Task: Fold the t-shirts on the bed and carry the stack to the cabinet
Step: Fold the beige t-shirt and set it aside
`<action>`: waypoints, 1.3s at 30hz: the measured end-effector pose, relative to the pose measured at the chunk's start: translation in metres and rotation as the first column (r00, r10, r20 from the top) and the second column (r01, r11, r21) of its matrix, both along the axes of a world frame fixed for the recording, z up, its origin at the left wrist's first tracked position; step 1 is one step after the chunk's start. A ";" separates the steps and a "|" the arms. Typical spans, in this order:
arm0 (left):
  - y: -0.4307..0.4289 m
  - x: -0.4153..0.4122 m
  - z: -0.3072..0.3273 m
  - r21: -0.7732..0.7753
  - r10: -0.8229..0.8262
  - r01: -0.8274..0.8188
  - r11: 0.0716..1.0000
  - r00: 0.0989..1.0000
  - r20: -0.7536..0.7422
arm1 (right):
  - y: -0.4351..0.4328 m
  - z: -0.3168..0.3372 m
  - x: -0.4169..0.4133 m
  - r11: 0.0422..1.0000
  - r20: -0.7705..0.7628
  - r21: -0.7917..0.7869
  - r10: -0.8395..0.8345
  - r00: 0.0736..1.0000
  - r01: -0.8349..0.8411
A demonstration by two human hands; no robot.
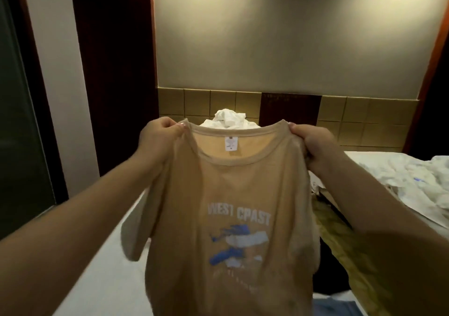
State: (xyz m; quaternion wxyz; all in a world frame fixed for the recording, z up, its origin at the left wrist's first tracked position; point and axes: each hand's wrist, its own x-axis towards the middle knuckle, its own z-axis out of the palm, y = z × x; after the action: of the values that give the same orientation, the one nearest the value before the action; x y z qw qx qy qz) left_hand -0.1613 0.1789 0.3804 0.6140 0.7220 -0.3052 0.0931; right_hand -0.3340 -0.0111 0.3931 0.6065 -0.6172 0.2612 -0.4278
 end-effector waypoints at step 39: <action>0.020 -0.113 -0.110 -0.095 -0.041 0.032 0.995 0.994 -0.099 | 0.147 -0.124 0.004 0.964 0.060 -0.227 0.154 0.986 -0.137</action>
State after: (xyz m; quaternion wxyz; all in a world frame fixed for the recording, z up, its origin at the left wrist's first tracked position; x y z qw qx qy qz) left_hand -0.2744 0.1991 0.2708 0.6632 0.6905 -0.2823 0.0597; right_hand -0.3297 0.1361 0.2688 0.5734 -0.6815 0.1422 -0.4319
